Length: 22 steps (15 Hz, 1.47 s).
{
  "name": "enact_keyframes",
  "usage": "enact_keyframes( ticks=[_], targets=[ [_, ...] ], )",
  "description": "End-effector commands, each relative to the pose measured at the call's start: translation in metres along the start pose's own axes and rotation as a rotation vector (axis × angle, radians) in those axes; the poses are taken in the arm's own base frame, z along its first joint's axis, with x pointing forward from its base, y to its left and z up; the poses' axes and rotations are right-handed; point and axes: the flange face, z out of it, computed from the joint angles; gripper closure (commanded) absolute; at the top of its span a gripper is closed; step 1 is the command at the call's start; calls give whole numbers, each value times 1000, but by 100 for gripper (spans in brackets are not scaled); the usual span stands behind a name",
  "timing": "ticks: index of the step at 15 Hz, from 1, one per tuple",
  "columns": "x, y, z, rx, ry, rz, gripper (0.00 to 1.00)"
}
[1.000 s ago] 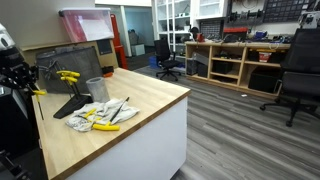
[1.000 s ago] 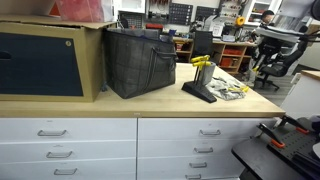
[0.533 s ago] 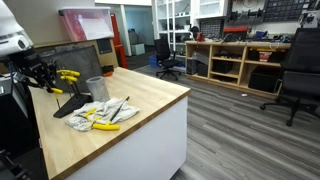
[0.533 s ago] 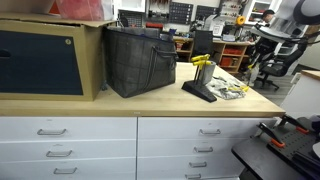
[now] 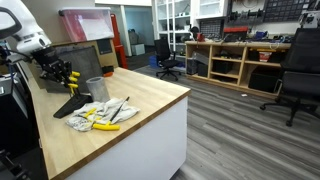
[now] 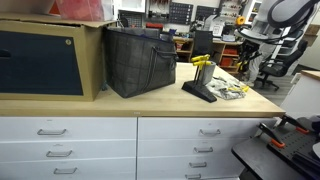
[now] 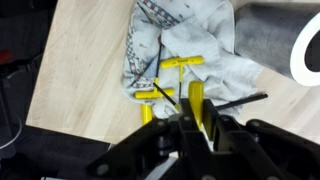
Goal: Take the two yellow objects off of the stand
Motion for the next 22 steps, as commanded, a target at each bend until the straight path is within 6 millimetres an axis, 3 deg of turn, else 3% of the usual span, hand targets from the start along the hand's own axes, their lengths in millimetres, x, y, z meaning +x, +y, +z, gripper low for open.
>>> enact_keyframes(
  ticks=[1, 5, 8, 12, 17, 19, 22],
  targets=[
    [20, -18, 0, 7, 98, 41, 96],
    [38, -22, 6, 4, 267, 24, 96],
    [31, -25, 20, -12, 390, -32, 96],
    [-14, -25, 44, -19, 563, -189, 96],
    [-82, -9, 82, -25, 735, -433, 96],
    [-93, -1, 100, -30, 787, -502, 96],
    [-90, 9, 125, -56, 826, -564, 96]
  ],
)
